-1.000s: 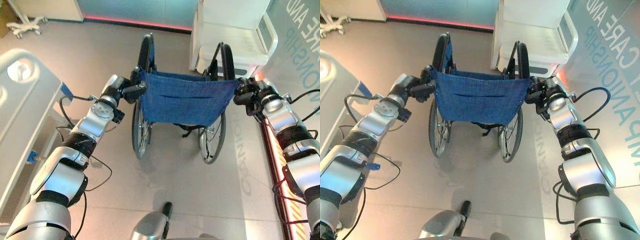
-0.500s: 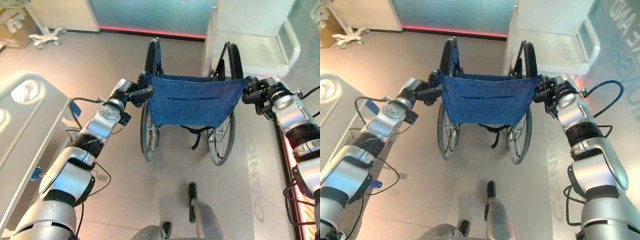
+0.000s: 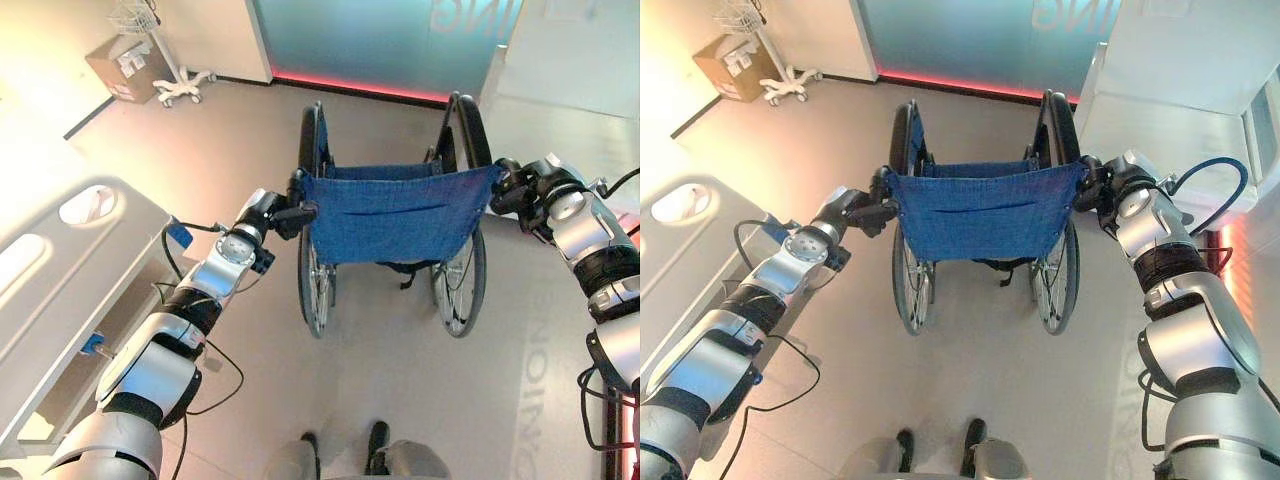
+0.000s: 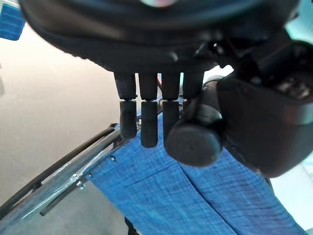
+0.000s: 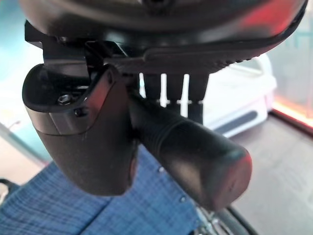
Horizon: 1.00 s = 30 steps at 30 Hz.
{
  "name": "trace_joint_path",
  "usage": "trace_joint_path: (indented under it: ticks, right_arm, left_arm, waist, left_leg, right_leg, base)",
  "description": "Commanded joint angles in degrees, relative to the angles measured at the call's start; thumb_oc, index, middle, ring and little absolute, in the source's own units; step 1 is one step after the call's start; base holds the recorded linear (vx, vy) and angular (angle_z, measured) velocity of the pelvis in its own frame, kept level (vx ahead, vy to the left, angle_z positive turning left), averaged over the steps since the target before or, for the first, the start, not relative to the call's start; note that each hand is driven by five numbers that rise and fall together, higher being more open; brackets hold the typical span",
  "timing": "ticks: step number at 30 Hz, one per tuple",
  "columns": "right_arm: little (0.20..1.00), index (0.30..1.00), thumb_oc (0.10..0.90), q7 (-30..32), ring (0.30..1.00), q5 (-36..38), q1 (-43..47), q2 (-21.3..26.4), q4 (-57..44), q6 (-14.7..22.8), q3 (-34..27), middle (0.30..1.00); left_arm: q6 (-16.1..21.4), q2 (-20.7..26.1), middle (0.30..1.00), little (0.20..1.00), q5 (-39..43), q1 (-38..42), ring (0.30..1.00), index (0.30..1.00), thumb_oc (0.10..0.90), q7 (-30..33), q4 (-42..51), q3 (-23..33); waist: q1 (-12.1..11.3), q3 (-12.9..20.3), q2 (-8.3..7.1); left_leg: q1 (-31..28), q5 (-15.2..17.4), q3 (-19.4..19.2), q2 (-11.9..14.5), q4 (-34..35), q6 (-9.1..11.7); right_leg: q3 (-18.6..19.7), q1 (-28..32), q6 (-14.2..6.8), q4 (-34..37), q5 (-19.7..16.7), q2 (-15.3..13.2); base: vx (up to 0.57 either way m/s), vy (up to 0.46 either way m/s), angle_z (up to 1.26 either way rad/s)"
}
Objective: Push the wheelchair next to the bed
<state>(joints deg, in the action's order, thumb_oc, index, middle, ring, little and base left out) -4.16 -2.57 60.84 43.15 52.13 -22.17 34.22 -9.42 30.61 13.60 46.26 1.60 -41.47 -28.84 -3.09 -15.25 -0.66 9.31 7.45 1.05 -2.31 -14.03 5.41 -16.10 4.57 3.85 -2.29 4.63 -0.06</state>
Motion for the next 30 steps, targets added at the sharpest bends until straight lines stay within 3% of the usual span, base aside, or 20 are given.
trace_joint_path:
  ticks: [1,4,6,9,12,16,19,24,30]
  right_arm:
    - [0.3,0.3,0.4,-4.0,0.3,-5.4,2.4,-2.8,-3.9,8.9,5.6,0.3]
    - [0.3,0.3,0.4,-5.0,0.3,-6.0,3.2,-3.3,-2.2,11.2,5.5,0.3]
    - [0.3,0.3,0.4,-5.0,0.3,-6.1,3.7,-3.5,-1.2,13.1,5.6,0.3]
    - [0.3,0.3,0.4,-4.7,0.3,-6.2,0.5,-4.2,-2.0,13.7,3.8,0.3]
    - [0.3,0.3,0.4,-3.6,0.3,-6.2,-1.0,-4.6,-2.1,14.9,3.3,0.3]
    - [0.3,0.3,0.4,-2.5,0.3,-6.5,1.7,-6.3,0.3,15.7,3.9,0.3]
    - [0.3,0.3,0.4,-2.3,0.3,-7.0,3.0,-6.8,1.7,16.9,4.3,0.3]
    - [0.3,0.3,0.4,-2.4,0.3,-9.7,2.0,-6.7,2.8,18.3,4.5,0.3]
    - [0.3,0.3,0.4,-1.7,0.3,-16.6,2.2,-5.3,2.8,19.9,5.8,0.3]
  left_arm:
    - [1.4,3.8,0.3,0.3,-4.8,-1.4,0.3,0.3,0.4,0.1,-0.7,-0.2]
    - [1.7,5.2,0.3,0.3,-5.2,-3.8,0.3,0.3,0.4,-0.4,0.5,1.9]
    - [2.4,6.0,0.3,0.3,-5.7,-4.2,0.3,0.3,0.4,-0.5,0.4,2.8]
    - [2.5,6.5,0.3,0.3,-5.1,-4.1,0.3,0.3,0.4,-0.7,0.1,2.4]
    - [2.2,6.6,0.3,0.3,-5.9,-3.1,0.3,0.3,0.4,0.1,-0.4,1.8]
    - [1.0,7.4,0.3,0.3,-7.2,0.4,0.3,0.3,0.4,-0.3,-0.8,0.0]
    - [1.6,7.8,0.3,0.3,-8.4,1.3,0.3,0.3,0.4,-1.0,-0.5,-0.4]
    - [3.0,7.6,0.3,0.3,-9.5,-1.6,0.3,0.3,0.4,-2.4,0.9,-0.1]
    - [5.6,7.8,0.3,0.3,-10.7,-3.8,0.3,0.3,0.4,-4.3,2.9,0.4]
  waist:
    - [-6.2,-1.9,1.33]
    - [-8.6,-1.3,2.48]
    - [-9.4,-0.4,2.55]
    - [-10.1,1.1,0.6]
    - [-10.3,1.5,-0.13]
    - [-12.1,2.1,-2.75]
    - [-13.1,2.4,-3.72]
    - [-13.8,3.5,-4.59]
    - [-15.1,3.5,-5.25]
  left_leg:
    - [7.0,-15.4,-1.9,-3.7,6.1,-2.3]
    - [8.0,-17.3,-2.8,-3.9,8.5,-2.6]
    - [7.3,-15.4,-4.0,-3.3,7.6,-3.9]
    - [7.2,-10.0,-4.8,-3.5,2.0,-6.3]
    - [4.0,-8.1,-4.3,-3.2,1.8,-7.6]
    - [5.4,-7.5,-3.3,-4.5,1.4,-8.4]
    - [5.9,-7.5,-3.1,-4.9,1.9,-8.7]
    - [5.3,-8.0,-1.9,-6.3,4.0,-9.4]
    - [6.8,-7.6,-0.9,-7.8,3.8,-10.4]
  right_leg:
    - [7.8,2.0,-4.3,-3.6,1.0,1.9]
    - [9.0,3.7,-3.4,-5.8,4.5,3.9]
    - [8.3,3.8,-3.2,-8.5,7.3,3.8]
    - [6.5,5.3,-4.0,-10.8,8.6,1.7]
    - [4.2,4.5,-5.9,-14.2,6.4,-0.7]
    - [3.1,6.0,-7.4,-11.5,3.6,-2.1]
    - [2.1,6.7,-8.3,-10.2,2.2,-3.0]
    - [2.6,7.3,-10.0,-9.4,-2.3,-4.6]
    - [3.8,7.7,-10.3,-12.4,-5.2,-5.3]
  base:
    - [0.46,-0.04,-0.64]
    - [0.4,0.047,-0.8]
    - [0.35,0.102,-0.97]
    - [0.37,0.072,-0.38]
    - [0.31,0.059,0.1]
    - [0.17,-0.046,0.24]
    - [0.1,-0.03,-0.02]
    - [0.13,0.037,-0.08]
    - [0.1,0.059,0.04]
